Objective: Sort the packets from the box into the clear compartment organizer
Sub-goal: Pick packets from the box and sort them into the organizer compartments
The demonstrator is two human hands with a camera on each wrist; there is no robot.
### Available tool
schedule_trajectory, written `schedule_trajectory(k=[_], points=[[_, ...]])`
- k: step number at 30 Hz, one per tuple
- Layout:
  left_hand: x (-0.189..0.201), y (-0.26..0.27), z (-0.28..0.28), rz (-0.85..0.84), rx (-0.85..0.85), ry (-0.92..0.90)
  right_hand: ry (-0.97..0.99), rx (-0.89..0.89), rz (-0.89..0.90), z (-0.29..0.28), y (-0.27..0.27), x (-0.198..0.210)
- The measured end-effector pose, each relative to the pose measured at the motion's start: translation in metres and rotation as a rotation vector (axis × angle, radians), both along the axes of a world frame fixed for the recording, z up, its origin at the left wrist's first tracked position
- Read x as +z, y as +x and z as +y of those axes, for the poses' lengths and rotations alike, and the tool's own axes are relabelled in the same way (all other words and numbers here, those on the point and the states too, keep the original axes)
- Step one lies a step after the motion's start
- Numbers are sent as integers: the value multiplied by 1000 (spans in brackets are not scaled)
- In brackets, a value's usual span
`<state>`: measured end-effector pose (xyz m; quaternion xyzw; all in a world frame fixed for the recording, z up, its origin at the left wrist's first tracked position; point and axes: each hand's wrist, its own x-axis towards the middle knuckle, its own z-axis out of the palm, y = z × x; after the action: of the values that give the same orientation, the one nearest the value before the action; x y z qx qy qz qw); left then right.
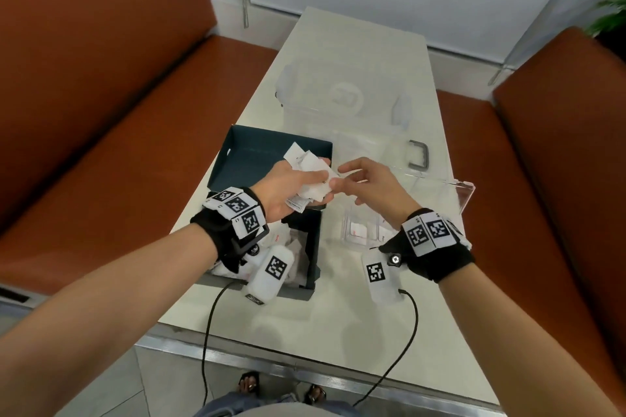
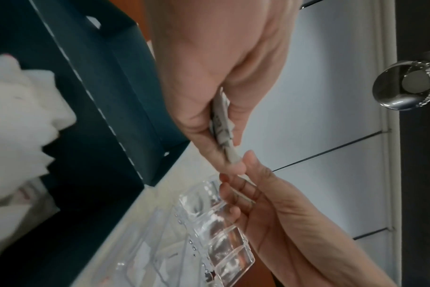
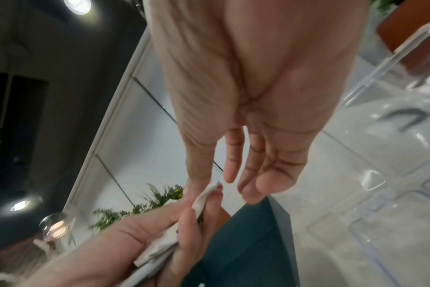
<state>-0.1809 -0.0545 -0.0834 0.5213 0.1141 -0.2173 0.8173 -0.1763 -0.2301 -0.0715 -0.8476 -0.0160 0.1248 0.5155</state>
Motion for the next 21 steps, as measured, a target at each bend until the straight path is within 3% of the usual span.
schedule_trajectory(k=[7,12,17,21], points=[[6,4,-54,-94,1,-26,198,-114,18,-47,-2,10],[8,6,-90,8,-61,-40,236,-190,64,-86,-10,13],[4,4,-119,16,-95,-5,237,-239,2,-123,-14,16],[0,3,-144,-17,-51,-14,141,-213,74,-138,-16,12]])
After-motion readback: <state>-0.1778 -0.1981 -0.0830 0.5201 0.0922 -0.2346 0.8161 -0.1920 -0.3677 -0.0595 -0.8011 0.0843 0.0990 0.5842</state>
